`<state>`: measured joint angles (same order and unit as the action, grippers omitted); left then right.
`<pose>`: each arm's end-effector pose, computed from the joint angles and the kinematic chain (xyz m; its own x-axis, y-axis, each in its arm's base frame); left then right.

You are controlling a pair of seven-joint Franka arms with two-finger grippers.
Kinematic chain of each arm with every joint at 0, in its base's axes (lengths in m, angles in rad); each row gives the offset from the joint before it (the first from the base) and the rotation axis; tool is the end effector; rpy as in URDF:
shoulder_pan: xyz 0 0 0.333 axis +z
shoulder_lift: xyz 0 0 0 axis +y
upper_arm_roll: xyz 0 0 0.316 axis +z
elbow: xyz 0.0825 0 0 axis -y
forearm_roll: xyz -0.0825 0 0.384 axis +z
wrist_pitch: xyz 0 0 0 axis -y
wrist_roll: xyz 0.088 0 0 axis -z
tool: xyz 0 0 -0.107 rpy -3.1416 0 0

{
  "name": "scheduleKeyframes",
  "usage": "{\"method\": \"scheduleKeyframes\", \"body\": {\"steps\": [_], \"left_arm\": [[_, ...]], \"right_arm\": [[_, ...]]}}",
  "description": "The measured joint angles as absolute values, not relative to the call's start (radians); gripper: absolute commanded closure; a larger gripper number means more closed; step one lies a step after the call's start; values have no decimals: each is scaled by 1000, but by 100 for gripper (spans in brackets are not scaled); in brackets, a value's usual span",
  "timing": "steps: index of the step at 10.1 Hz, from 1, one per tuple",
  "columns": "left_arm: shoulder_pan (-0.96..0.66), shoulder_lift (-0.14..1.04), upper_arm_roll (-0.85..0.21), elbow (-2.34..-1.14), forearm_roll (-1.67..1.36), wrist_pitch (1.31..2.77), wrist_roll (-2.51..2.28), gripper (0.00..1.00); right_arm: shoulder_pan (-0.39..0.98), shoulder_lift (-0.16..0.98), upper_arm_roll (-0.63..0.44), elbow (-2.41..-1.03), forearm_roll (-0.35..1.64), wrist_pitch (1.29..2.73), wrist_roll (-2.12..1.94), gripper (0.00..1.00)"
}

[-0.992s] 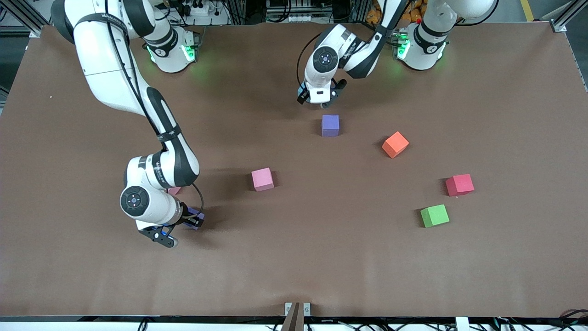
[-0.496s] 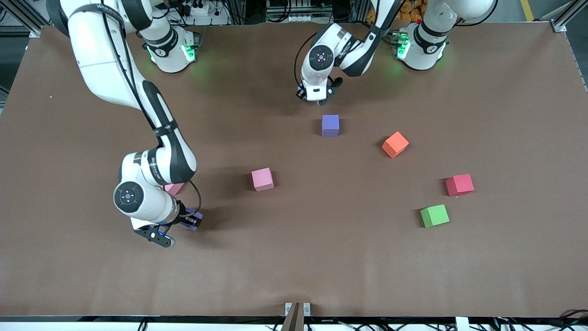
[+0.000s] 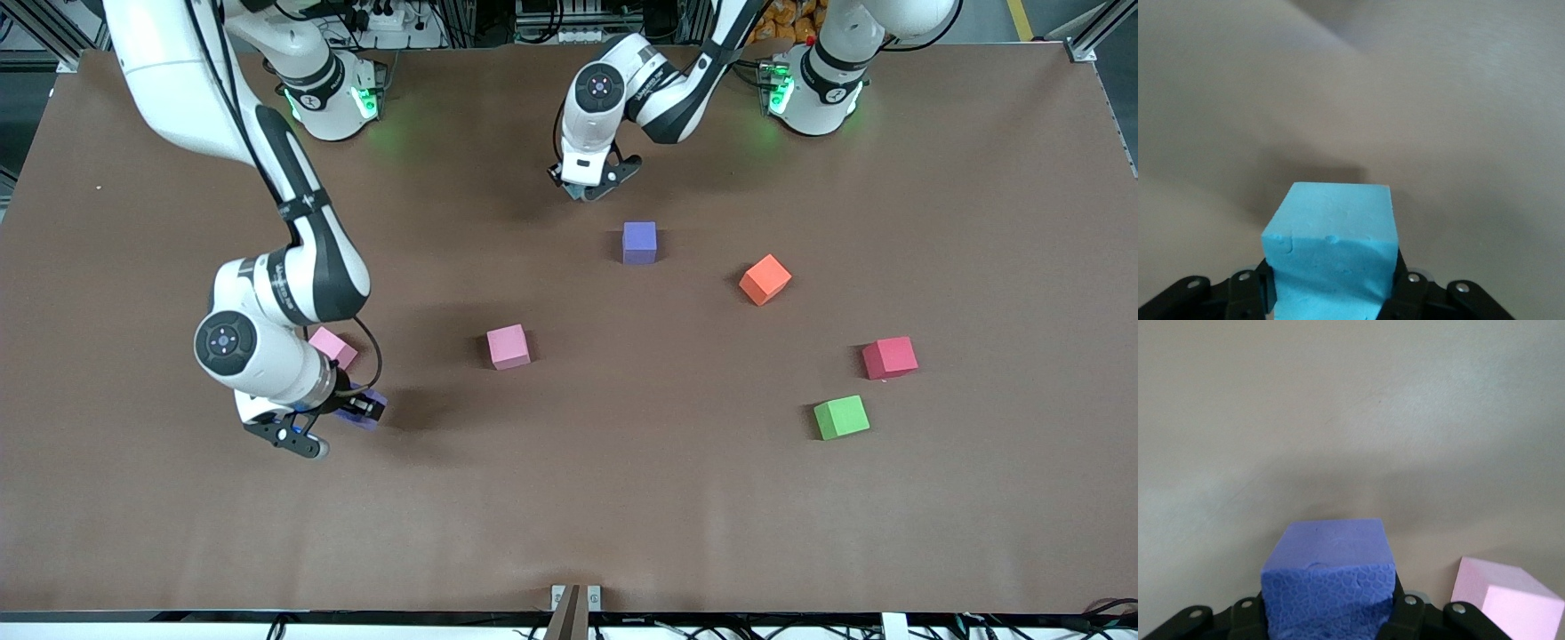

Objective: Arrange blocks into number 1
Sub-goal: 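Carry the cyan cube with the left gripper while the right gripper carries purple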

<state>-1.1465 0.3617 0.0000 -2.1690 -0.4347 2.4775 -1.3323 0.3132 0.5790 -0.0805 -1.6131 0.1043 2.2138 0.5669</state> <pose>0.2313 -0.5086 0.2204 0.8279 0.4985 -0.2572 0.5074 -0.8610 -0.0354 0.6715 0.1701 0.2919 0.9279 -0.3729 -0.0023 -0.3726 -0.9268 -0.0470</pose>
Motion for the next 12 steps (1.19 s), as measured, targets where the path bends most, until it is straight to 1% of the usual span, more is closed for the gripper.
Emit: {"method": "scheduleKeyframes", "body": {"steps": [3, 6, 8, 10, 11, 12], "left_arm": [[-1146, 389, 2, -2148, -404, 2478, -1074, 100], [-1146, 422, 6, -2135, -391, 2478, -868, 100], [-1146, 423, 16, -2132, -387, 2478, -796, 100], [-1146, 424, 23, -2129, -385, 2478, -758, 100], [-1146, 426, 24, -2129, -384, 2477, -758, 90], [-1147, 430, 24, -2129, -384, 2477, -758, 1]], "right_arm": [[383, 505, -123, -1677, 105, 2215, 630, 39], [404, 416, -128, -1765, 104, 2213, 619, 39], [412, 383, -128, -1803, 104, 2211, 580, 39], [452, 373, -128, -1817, 104, 2212, 579, 39], [477, 373, -128, -1819, 105, 2214, 579, 39], [500, 373, -128, -1820, 109, 2217, 580, 39]]}}
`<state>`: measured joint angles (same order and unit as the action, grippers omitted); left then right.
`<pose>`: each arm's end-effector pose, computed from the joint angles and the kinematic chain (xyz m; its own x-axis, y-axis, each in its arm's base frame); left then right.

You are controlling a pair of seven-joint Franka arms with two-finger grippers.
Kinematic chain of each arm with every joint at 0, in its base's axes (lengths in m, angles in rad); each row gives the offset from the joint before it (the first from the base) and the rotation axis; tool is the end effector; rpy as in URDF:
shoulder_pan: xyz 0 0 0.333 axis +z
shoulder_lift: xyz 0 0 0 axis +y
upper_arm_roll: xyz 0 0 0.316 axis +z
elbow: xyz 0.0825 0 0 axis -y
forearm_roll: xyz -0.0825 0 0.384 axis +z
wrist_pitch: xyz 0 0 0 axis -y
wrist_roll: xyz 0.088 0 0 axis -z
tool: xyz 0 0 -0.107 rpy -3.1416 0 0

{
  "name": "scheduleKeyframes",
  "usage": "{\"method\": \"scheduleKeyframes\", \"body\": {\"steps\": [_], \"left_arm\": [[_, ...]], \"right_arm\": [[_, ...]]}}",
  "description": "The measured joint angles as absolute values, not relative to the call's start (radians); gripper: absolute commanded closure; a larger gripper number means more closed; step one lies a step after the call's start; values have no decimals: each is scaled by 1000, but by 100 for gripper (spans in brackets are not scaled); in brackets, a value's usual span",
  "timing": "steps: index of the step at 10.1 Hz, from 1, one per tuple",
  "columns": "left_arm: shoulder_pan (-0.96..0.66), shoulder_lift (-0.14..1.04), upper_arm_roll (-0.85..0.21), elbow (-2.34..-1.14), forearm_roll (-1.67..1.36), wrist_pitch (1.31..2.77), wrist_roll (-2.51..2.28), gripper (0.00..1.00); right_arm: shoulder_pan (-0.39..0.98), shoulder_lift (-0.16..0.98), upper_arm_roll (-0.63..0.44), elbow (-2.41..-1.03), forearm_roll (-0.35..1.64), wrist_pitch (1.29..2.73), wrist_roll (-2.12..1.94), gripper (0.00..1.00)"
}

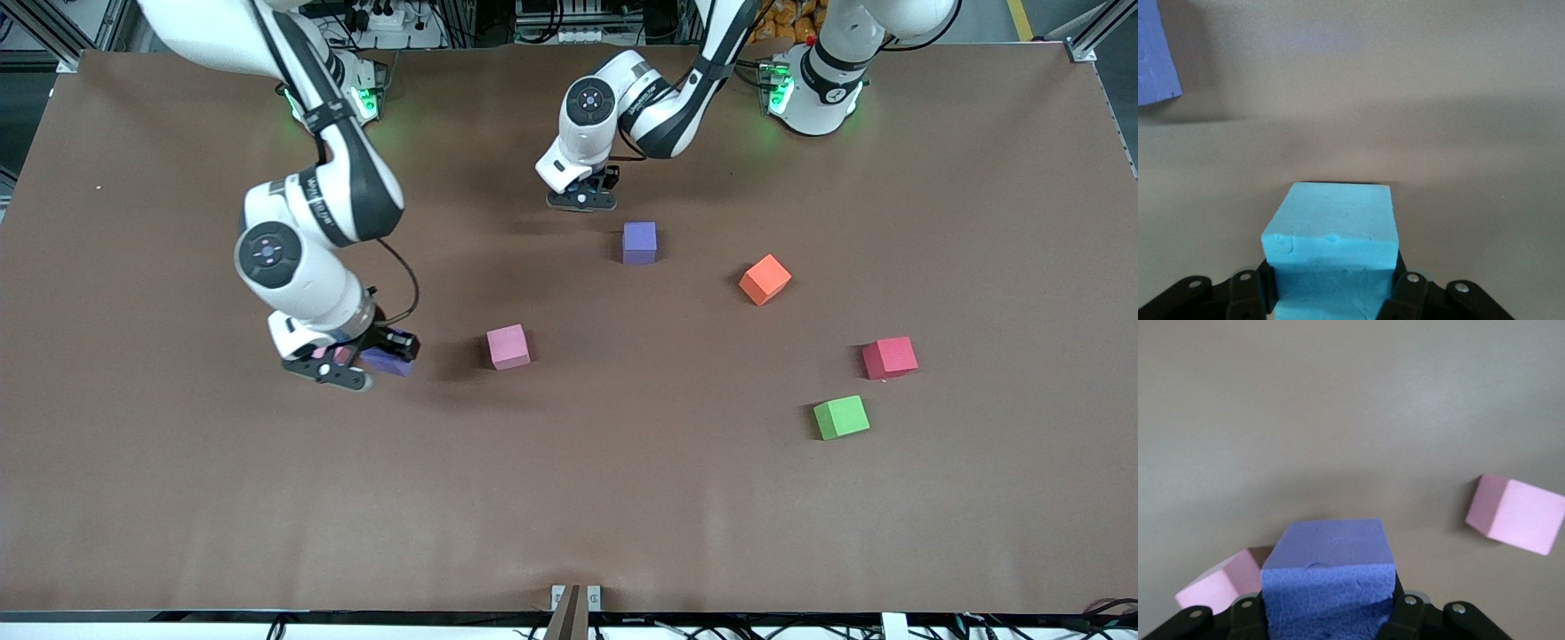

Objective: Arrange blocks into number 1
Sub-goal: 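Carry the cyan cube with the left gripper while the right gripper carries purple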

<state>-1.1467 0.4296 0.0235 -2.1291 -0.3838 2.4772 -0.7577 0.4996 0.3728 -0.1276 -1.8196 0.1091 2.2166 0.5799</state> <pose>0.2461 -0.5094 0.1969 0.9747 -0.0604 -0.2153 -0.0468 -0.9966 0.0676 0.5954 0.2423 0.3376 0.9656 -0.2600 -0.0007 -0.2597 -0.9644 -0.0504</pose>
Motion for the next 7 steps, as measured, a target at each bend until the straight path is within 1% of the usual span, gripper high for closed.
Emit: {"method": "scheduleKeyframes", "body": {"steps": [2, 4, 7], "left_arm": [[-1148, 434, 24, -2126, -384, 2477, -805, 0], [-1141, 431, 30, -2089, -384, 2443, -911, 0], [-1038, 364, 47, -1995, -320, 2226, -930, 0]], "right_arm": [[521, 373, -128, -1820, 140, 2220, 580, 39], [530, 373, -128, -1820, 146, 2221, 580, 39], [590, 373, -127, -1825, 184, 2222, 580, 39]]}}
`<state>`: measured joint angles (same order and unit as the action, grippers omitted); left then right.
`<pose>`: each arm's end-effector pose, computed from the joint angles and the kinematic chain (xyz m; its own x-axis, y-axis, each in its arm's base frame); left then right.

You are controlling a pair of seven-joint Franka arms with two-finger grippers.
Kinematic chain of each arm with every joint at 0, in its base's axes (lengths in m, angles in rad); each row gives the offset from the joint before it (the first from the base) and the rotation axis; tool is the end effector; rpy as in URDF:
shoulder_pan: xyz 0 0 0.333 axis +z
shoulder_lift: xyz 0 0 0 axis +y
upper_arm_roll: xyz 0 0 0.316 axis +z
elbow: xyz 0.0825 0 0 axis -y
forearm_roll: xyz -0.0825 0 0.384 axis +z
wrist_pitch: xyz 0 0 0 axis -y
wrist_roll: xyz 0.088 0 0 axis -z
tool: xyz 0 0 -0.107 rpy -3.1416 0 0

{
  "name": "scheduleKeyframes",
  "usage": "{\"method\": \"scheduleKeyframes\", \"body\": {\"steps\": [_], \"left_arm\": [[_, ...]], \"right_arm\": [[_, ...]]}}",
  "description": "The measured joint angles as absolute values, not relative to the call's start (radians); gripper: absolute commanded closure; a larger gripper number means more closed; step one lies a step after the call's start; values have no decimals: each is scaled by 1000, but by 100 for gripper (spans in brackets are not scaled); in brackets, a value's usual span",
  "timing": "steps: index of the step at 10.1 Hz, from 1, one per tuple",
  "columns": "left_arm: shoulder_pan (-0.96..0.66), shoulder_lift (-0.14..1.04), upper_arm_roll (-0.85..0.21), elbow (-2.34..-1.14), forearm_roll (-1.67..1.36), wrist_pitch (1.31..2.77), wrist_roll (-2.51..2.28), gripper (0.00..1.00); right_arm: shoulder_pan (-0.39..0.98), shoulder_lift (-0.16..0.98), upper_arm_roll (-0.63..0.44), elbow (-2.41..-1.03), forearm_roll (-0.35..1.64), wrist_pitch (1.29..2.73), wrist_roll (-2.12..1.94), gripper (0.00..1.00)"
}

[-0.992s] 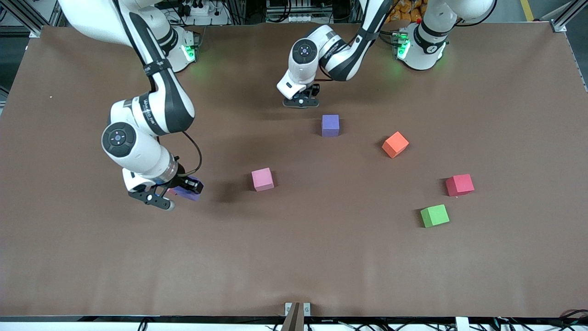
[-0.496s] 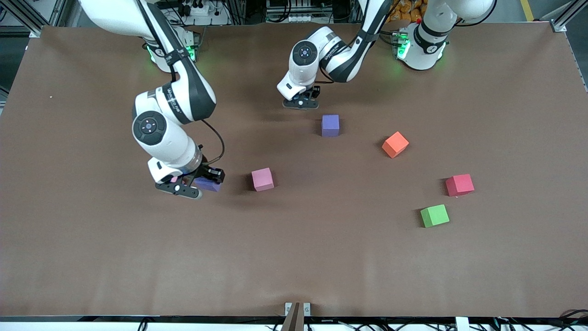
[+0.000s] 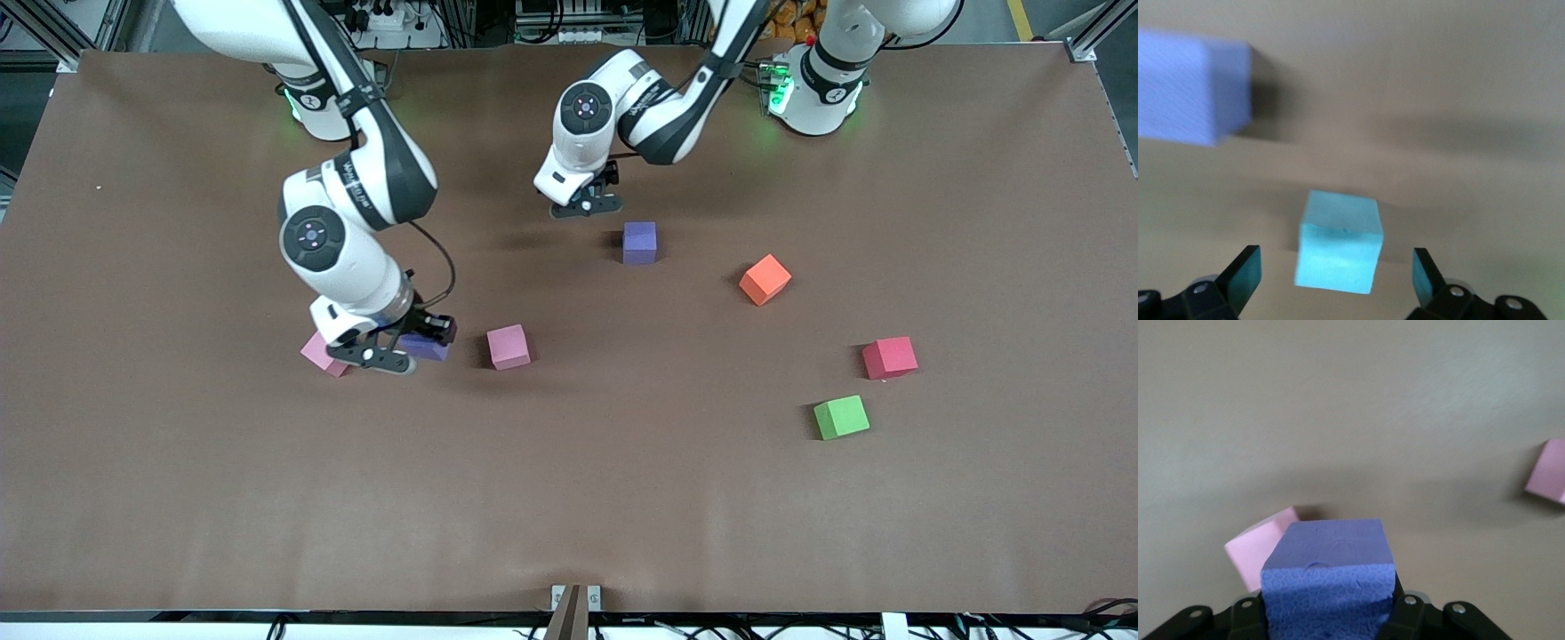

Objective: Arrange blocks into number 1
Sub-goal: 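Carry the cyan cube with the left gripper while the right gripper carries purple, then set down the cyan cube, then grasp the middle purple cube with the left gripper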

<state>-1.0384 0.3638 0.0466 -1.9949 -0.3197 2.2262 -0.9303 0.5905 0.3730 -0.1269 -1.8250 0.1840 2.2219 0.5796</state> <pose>0.3157 -0.5022 0.2684 0.9563 0.1432 -0.2550 0.1487 -0.9889 0.0026 0.5692 0.2974 0.3357 0.9764 -0.2127 -0.0368 -0.2154 -0.9715 -0.0989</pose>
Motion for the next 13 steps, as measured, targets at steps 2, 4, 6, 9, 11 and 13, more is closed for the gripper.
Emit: {"method": "scheduleKeyframes", "body": {"steps": [2, 4, 6, 9, 11, 13], "left_arm": [[-956, 314, 52, -1991, -255, 2147, -925, 0], [-886, 303, 52, -1995, -202, 2128, -863, 0], [-840, 306, 52, -2010, -196, 2129, -802, 0], [-824, 346, 38, -2059, -196, 2203, -784, 0], [-826, 386, 24, -2101, -196, 2277, -784, 0], [-827, 406, 20, -2104, -203, 2299, -785, 0]], "right_arm": [[662, 373, -127, -1826, 215, 2231, 580, 39], [744, 374, -127, -1829, 231, 2246, 635, 40], [836, 376, -128, -1846, 233, 2285, 732, 39], [946, 380, -128, -1960, 233, 2444, 828, 40], [993, 387, -128, -2001, 233, 2470, 884, 40], [1032, 389, -128, -2023, 233, 2470, 910, 41]]}}
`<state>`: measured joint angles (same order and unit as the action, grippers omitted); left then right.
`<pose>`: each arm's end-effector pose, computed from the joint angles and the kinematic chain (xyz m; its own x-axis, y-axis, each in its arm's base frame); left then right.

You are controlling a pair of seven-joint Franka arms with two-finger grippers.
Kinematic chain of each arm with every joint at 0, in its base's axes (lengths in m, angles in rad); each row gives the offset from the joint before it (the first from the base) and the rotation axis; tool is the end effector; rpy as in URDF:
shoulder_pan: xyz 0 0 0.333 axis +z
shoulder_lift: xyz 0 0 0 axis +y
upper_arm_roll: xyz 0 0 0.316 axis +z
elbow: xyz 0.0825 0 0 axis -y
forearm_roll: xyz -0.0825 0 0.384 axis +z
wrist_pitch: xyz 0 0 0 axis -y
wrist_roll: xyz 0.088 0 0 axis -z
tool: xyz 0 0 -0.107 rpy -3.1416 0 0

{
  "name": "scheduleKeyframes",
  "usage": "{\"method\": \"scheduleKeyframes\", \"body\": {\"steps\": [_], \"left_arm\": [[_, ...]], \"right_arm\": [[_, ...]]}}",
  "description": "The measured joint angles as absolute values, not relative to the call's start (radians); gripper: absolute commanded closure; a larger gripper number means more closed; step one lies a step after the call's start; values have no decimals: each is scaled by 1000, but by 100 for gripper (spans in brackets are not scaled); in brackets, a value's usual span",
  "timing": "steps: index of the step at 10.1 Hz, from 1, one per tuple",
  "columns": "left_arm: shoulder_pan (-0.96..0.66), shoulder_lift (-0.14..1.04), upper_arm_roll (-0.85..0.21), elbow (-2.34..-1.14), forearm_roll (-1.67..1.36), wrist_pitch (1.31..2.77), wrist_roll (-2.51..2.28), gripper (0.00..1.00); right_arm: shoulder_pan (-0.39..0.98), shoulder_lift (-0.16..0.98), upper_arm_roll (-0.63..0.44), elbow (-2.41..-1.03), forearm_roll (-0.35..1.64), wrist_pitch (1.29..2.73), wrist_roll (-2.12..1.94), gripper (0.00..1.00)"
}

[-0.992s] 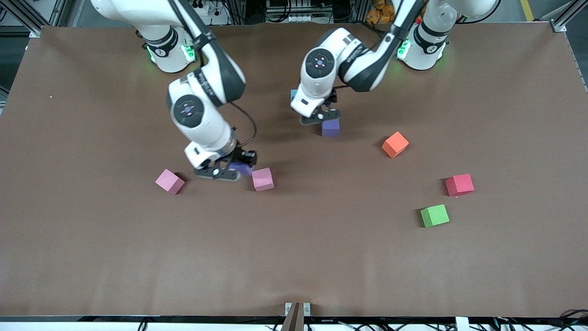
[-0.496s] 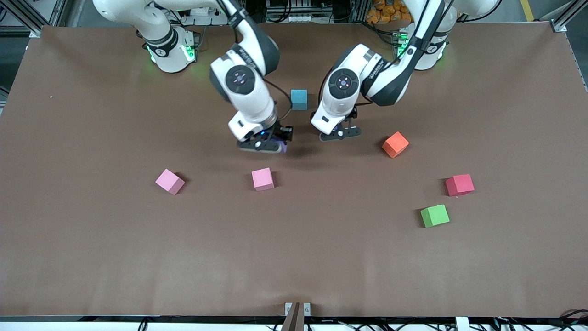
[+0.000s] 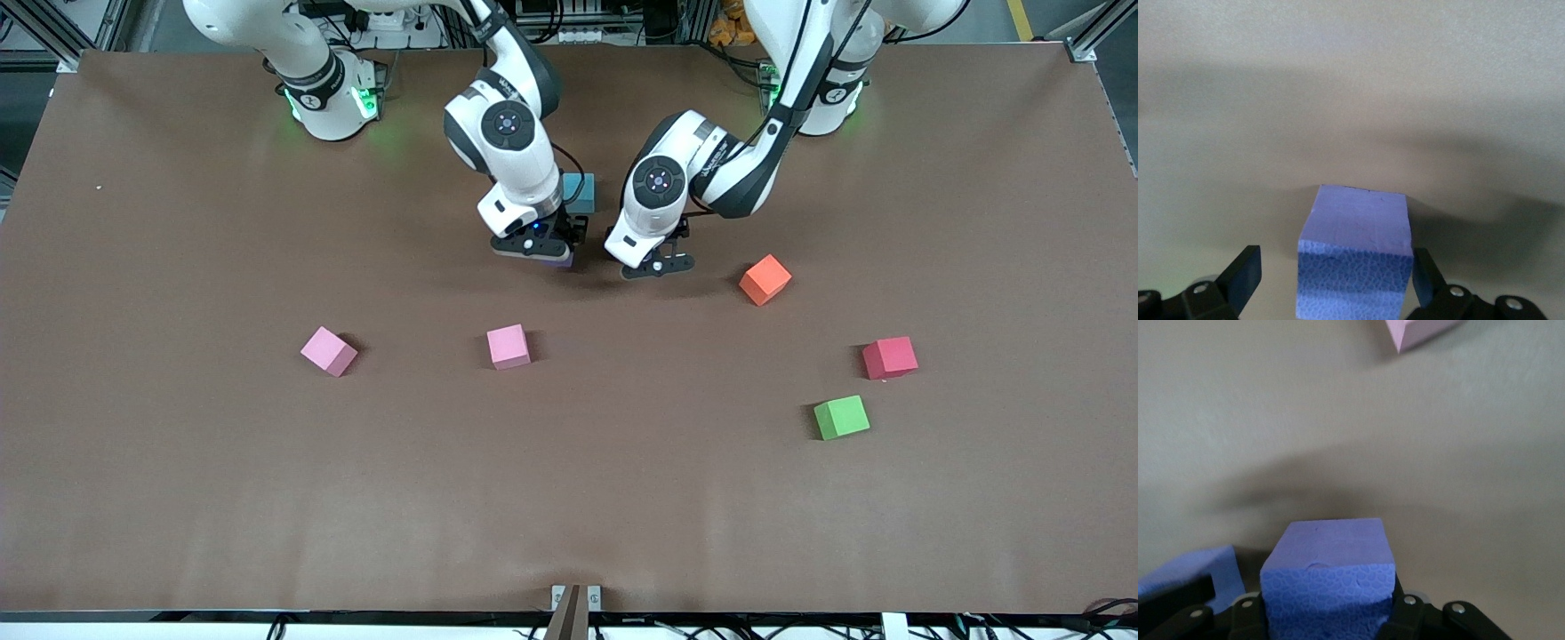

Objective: Arrange blocks into number 1
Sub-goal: 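Set down the cyan cube, then grasp the middle purple cube with the left gripper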

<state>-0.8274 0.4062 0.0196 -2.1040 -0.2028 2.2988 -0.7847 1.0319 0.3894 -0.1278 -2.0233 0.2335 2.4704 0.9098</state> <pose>0.3825 -0.4061 0.2066 0.9637 0.1322 -0.2320 0.1179 -0.9902 -0.0744 0.3744 0.4787 0.2626 0.9842 -0.1694 -0.0510 -0.1741 -0.9786 -0.1093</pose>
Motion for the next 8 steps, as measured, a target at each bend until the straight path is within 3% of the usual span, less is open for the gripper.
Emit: {"method": "scheduleKeyframes", "body": {"steps": [1, 2, 3, 8], "left_arm": [[-828, 408, 17, -2104, -212, 2308, -785, 32], [-828, 410, 11, -2107, -217, 2318, -785, 90], [-828, 413, 5, -2113, -218, 2328, -785, 100], [-723, 348, 7, -2127, -221, 2310, -712, 100]], "right_arm": [[1051, 392, -128, -2035, 234, 2471, 917, 41], [1069, 399, -128, -2041, 234, 2473, 926, 41], [1085, 409, -128, -2042, 234, 2478, 932, 41], [1145, 433, -127, -2042, 234, 2484, 963, 41]]}}
